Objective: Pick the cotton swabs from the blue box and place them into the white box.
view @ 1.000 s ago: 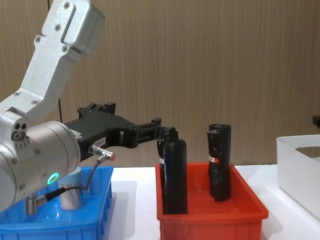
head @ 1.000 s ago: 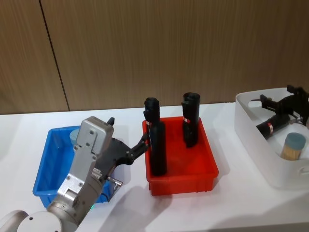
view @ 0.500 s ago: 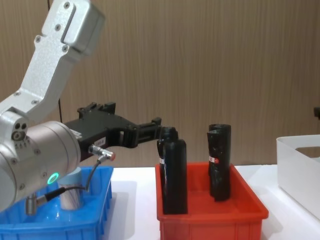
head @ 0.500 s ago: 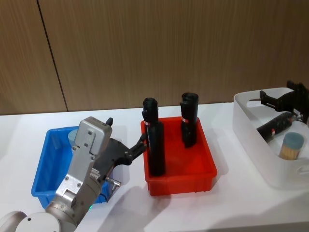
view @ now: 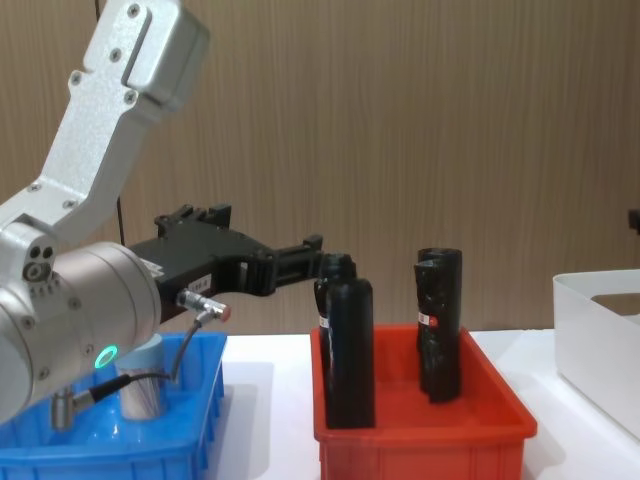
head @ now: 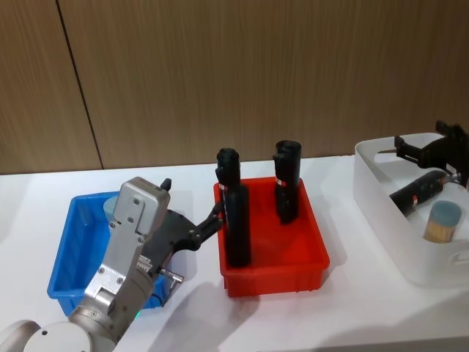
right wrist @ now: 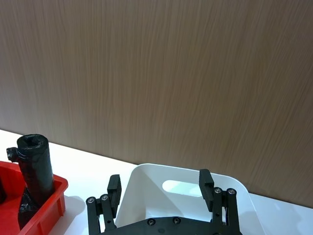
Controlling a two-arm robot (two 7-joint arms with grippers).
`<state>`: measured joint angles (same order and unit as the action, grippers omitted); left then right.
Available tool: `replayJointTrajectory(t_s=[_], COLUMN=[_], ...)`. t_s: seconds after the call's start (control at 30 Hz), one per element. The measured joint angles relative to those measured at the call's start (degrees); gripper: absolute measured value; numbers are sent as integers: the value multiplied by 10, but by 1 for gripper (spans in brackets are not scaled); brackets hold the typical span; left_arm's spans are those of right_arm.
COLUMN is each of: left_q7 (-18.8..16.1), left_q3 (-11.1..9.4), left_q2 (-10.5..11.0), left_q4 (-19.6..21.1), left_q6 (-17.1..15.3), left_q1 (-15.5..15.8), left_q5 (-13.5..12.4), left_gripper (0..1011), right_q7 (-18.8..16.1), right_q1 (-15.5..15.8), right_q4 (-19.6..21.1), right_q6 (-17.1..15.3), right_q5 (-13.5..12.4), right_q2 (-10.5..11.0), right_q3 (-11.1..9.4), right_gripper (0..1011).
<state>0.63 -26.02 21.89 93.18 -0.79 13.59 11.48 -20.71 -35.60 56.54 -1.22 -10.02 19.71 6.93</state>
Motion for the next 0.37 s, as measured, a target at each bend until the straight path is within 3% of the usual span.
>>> replayJointTrajectory(t_s=[0.37], left_q7=[0], left_q3=[0], left_q2=[0], left_q4=[0], left_q6=[0], left_q1=[0], left_q5=[0], left_gripper=[1004], right_q7=[1], right_q1=[2], right_q4=[5], right_q6=[-1], right_q5=[-1], right_q2=[1], right_q3=[-1], right_gripper=[1002])
